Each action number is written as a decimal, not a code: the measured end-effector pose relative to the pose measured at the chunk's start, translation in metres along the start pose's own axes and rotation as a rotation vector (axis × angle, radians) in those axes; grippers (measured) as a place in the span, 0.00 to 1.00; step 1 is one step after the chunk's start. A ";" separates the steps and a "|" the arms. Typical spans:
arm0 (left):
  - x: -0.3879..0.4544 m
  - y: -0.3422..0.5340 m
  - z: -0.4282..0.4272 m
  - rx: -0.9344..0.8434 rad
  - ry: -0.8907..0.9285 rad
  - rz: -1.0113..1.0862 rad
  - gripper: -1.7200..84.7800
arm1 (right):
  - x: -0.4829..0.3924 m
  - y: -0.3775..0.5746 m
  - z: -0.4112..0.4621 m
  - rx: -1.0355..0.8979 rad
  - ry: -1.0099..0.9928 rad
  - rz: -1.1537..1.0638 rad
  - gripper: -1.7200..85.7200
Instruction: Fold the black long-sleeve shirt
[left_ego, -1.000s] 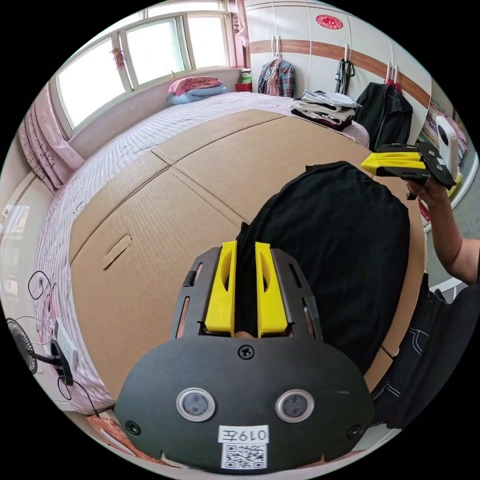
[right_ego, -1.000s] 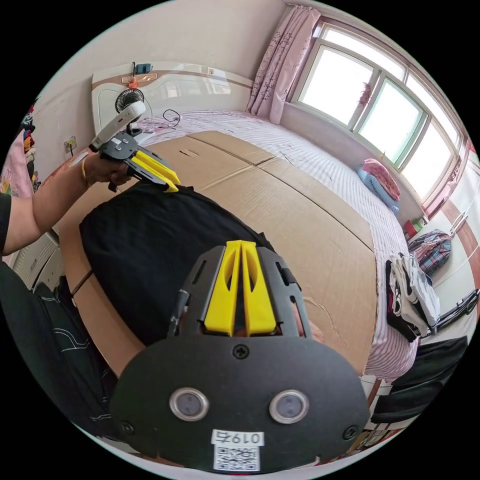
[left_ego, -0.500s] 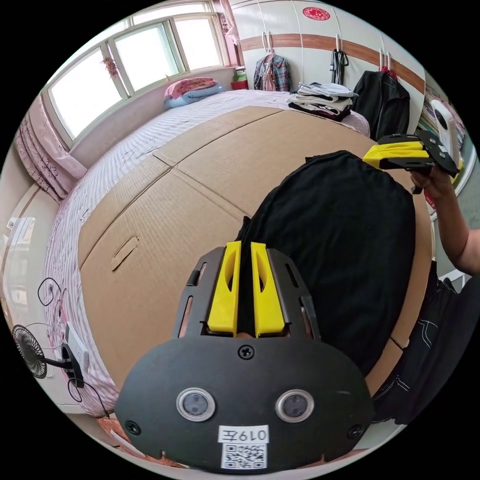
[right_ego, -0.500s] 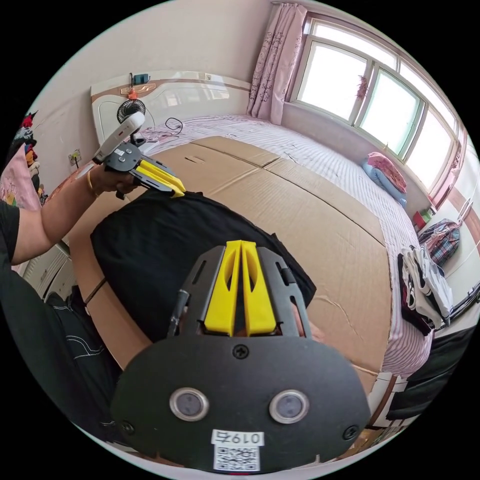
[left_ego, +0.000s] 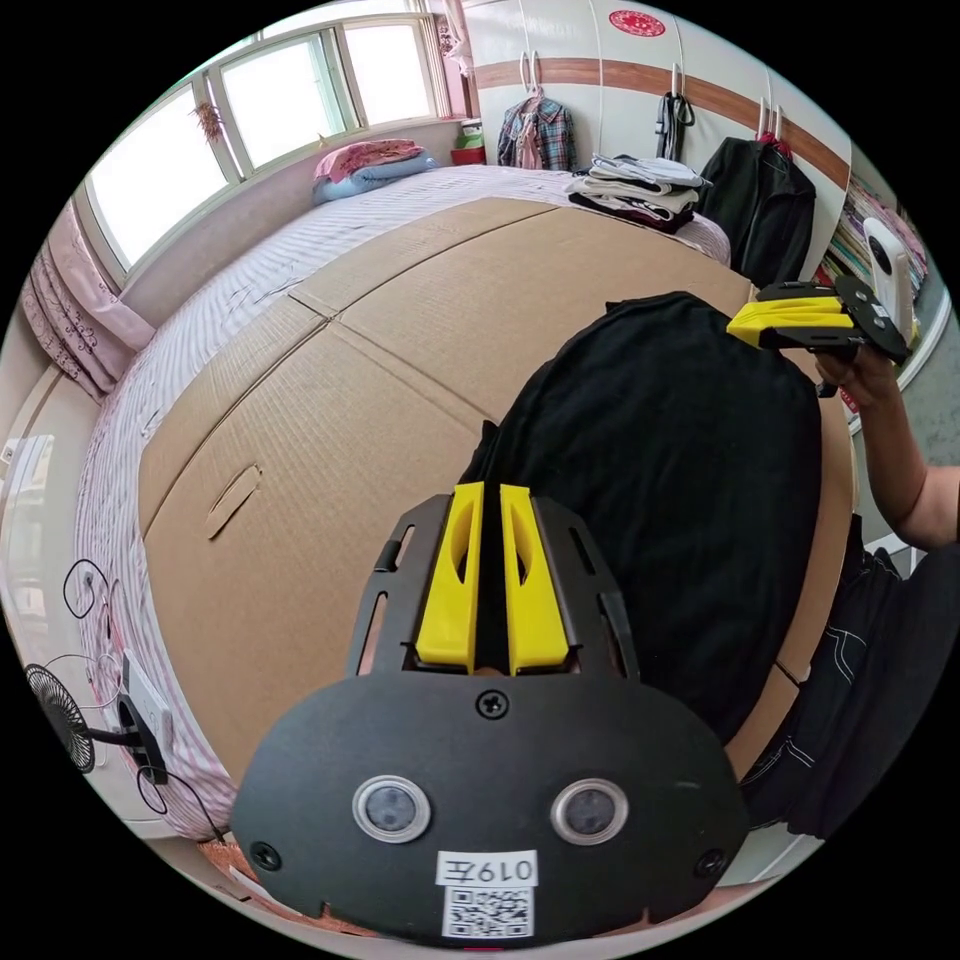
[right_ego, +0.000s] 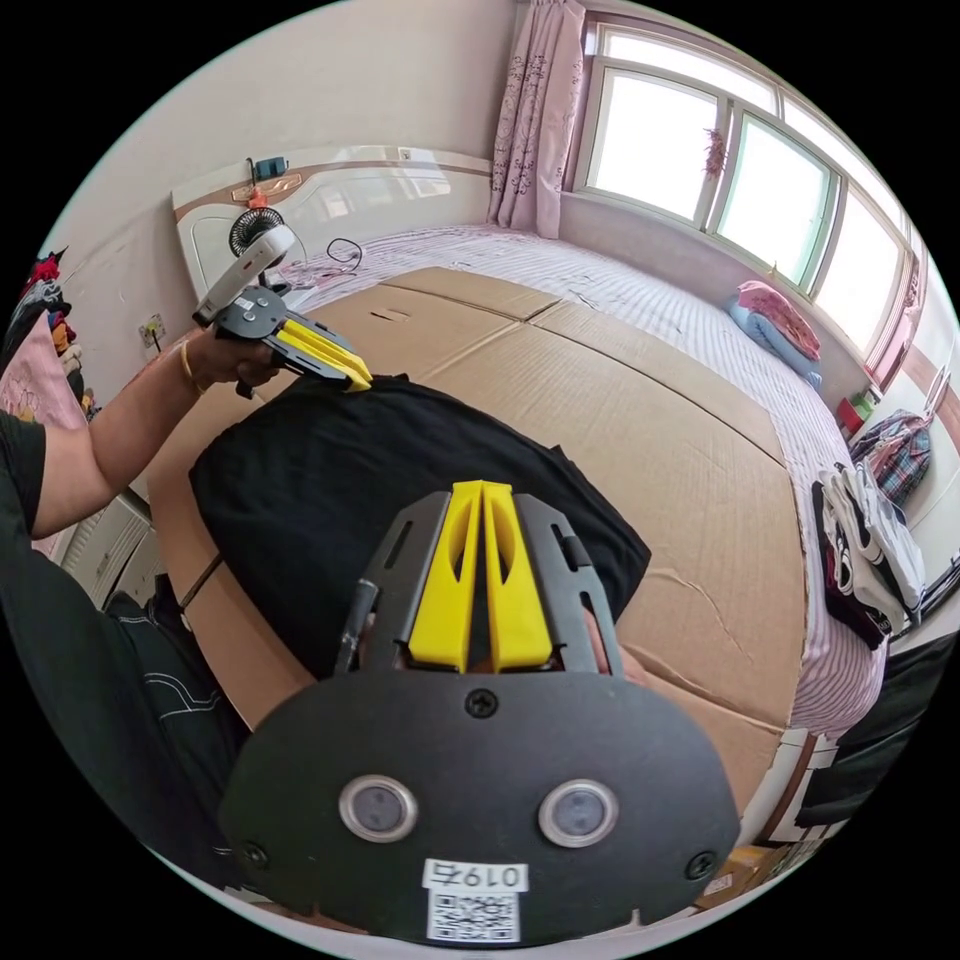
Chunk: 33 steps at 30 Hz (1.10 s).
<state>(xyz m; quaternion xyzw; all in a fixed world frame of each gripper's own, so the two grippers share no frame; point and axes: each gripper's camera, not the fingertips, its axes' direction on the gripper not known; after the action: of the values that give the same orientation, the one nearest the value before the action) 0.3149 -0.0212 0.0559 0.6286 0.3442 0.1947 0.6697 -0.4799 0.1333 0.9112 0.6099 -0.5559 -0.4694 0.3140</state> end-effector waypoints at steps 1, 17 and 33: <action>-0.001 -0.001 0.001 -0.001 -0.002 0.002 0.03 | 0.002 0.001 0.003 0.001 -0.004 0.005 0.01; -0.023 -0.011 0.006 -0.011 -0.008 -0.029 0.03 | 0.002 0.008 0.057 -0.023 -0.002 0.005 0.02; -0.025 -0.009 0.005 -0.012 -0.020 -0.040 0.03 | 0.097 -0.029 0.160 -0.274 0.064 -0.081 0.08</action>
<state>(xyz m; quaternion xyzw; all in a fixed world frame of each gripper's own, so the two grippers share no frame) 0.2993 -0.0434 0.0520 0.6193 0.3489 0.1771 0.6808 -0.6217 0.0667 0.8051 0.5977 -0.4513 -0.5336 0.3929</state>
